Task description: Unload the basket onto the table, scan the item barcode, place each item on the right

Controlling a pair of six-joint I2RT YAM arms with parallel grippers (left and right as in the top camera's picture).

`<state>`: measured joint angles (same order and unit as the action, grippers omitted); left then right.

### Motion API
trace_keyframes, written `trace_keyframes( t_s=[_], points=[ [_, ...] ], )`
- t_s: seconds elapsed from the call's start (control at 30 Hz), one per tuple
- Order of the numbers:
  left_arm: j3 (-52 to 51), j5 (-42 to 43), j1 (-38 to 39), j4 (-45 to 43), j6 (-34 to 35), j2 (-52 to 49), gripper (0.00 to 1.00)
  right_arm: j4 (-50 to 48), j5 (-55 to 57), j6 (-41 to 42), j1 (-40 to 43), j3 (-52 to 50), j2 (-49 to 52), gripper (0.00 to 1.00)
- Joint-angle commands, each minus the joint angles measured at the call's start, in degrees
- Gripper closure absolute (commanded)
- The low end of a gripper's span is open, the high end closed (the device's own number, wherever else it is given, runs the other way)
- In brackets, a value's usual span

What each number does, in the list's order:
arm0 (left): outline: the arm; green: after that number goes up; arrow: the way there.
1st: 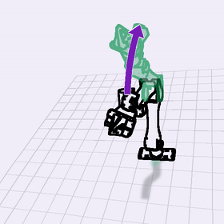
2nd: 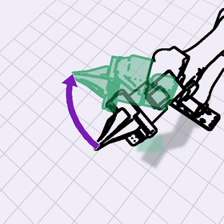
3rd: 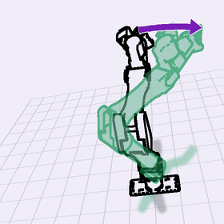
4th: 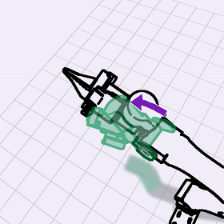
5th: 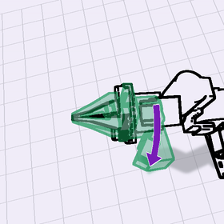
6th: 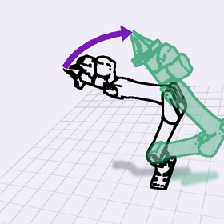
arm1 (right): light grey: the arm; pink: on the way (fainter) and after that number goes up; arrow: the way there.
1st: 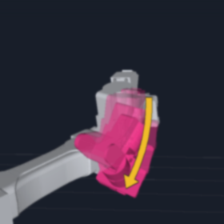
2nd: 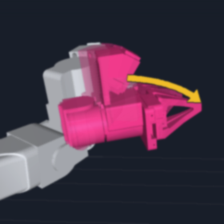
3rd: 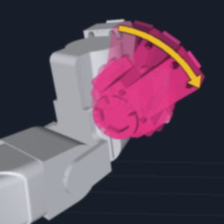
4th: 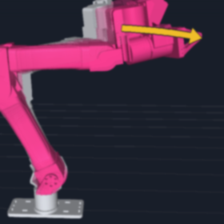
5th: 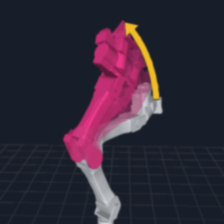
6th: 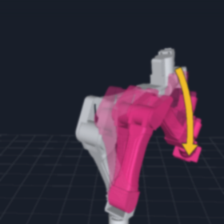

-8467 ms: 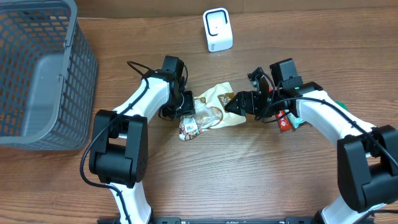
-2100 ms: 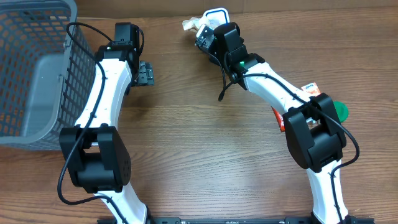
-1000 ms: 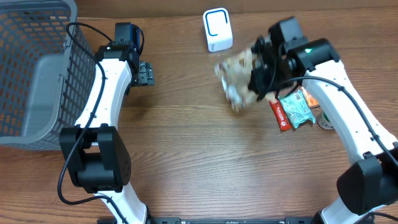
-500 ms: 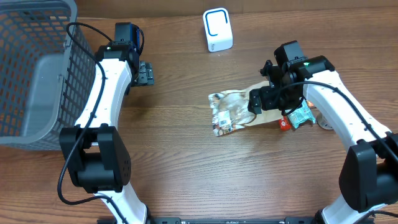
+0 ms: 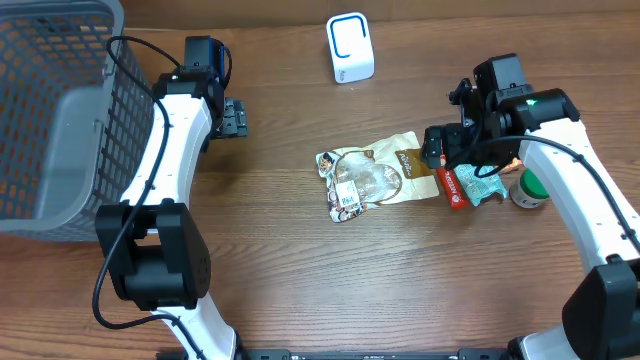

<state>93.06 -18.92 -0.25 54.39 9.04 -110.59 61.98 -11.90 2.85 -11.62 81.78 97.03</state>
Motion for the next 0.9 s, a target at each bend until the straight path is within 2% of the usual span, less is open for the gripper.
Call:
trace_keyframes(
  t_s=[0.0,0.53,0.67,0.87],
  points=[
    [0.85,-0.72,0.07,-0.11,0.81,1.11,0.00,-0.20,0.52,0.37,0.07,1.31,-0.81,0.00],
    [0.85,-0.72,0.07,-0.11,0.81,1.11,0.00,-0.44,0.52,0.37,0.11,0.94,-1.09,0.00],
    [0.85,-0.72,0.07,-0.13,0.81,1.11,0.00,-0.39,0.52,0.37,0.00,0.94,-6.08,0.00],
    [0.85,-0.72,0.07,-0.11,0.81,1.11,0.00,-0.48,0.70,0.31,0.13,0.94,-21.35,0.00]
  ],
)
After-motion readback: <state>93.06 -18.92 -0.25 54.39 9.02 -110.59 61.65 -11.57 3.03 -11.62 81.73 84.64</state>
